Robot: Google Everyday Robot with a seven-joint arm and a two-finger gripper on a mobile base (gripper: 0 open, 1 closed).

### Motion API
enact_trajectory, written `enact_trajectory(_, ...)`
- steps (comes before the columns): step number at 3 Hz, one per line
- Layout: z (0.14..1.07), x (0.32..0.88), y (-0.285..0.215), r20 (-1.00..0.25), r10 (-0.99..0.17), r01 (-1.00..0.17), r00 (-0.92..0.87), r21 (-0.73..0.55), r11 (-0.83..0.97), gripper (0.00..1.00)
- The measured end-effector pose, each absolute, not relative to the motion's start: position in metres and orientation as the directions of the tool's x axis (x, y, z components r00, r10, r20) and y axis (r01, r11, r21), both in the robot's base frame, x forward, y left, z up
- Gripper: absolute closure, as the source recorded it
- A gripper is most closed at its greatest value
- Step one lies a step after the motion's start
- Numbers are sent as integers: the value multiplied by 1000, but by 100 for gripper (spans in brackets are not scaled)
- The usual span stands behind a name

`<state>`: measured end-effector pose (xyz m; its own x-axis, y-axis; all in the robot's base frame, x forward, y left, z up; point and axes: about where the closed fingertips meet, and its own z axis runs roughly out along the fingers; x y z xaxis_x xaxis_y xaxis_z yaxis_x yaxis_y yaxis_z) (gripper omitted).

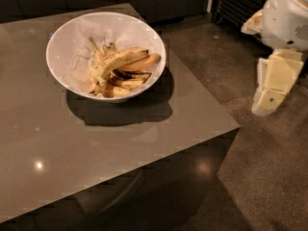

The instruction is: Pick banana from white bowl

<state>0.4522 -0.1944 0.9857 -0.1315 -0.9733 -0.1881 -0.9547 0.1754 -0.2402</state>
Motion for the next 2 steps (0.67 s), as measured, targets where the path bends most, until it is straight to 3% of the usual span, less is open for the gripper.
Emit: enact_trajectory(2,1009,496,-135,-115,-991,-967,63,-254,-32,0)
